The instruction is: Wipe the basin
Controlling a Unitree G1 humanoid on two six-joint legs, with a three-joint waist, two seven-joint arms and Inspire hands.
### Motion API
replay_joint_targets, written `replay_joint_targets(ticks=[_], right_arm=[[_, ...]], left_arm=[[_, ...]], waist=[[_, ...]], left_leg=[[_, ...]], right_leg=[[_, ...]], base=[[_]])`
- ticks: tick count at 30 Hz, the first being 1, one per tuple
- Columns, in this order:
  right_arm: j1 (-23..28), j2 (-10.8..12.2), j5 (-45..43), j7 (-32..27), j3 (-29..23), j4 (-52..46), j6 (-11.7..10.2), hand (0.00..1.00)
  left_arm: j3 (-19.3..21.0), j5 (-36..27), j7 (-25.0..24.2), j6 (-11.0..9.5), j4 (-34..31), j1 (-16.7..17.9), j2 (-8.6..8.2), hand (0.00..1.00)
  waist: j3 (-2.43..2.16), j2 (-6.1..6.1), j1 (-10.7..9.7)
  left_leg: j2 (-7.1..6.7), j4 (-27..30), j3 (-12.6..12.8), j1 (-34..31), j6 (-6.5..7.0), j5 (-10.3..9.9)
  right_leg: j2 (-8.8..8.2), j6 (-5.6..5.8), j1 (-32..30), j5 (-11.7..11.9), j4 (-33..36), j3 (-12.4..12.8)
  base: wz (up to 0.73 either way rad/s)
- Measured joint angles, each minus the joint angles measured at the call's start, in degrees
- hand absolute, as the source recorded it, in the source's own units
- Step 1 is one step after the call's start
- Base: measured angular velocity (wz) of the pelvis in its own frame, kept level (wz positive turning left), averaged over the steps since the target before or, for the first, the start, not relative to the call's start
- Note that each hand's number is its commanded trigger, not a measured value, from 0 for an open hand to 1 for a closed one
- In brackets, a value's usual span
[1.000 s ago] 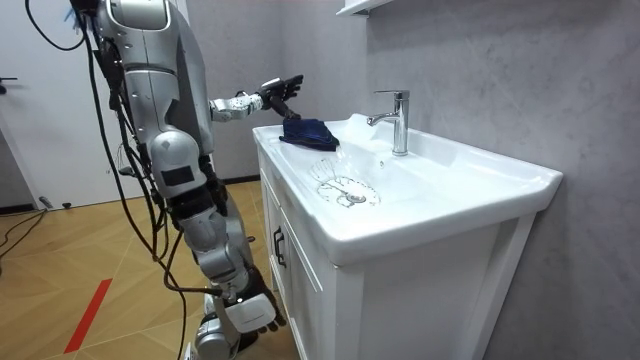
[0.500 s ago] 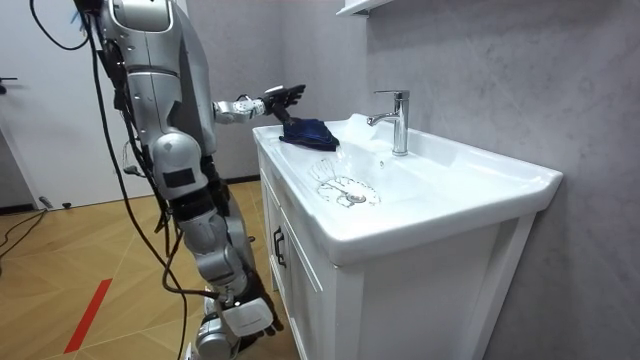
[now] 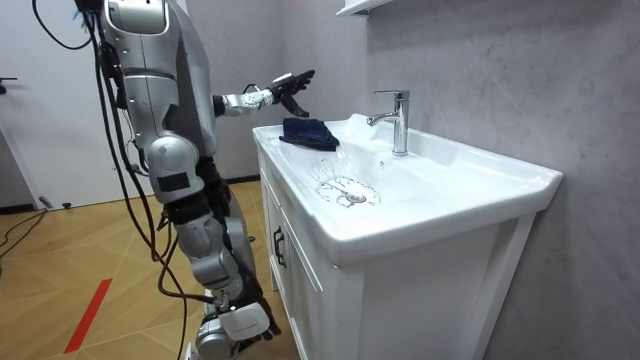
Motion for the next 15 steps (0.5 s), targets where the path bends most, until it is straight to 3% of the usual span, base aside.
replay_joint_targets(ticks=[10, 15], right_arm=[[0.17, -0.26, 0.88, -1.65, 0.03, 0.15, 1.01, 0.0], [1.28, -0.42, 0.76, -1.73, 0.05, 0.23, 1.07, 0.0]], left_arm=[[-0.01, -0.75, 0.04, 1.52, 5.95, -0.01, -0.03, 0.0], [-0.35, -2.94, -0.11, 1.61, 9.56, -0.03, -0.06, 0.0]], waist=[[-0.08, 0.52, -1.27], [0.09, 0.05, -1.7]], left_leg=[[-0.02, -0.28, -0.01, 0.08, -0.04, 0.04], [-0.2, -1.39, 0.22, 0.83, -0.1, 0.45]], right_leg=[[0.0, 0.0, 0.0, 0.0, 0.0, 0.11], [-0.14, 0.0, 0.13, 0.0, 0.04, 0.03]], base=[[0.0], [-0.01]])
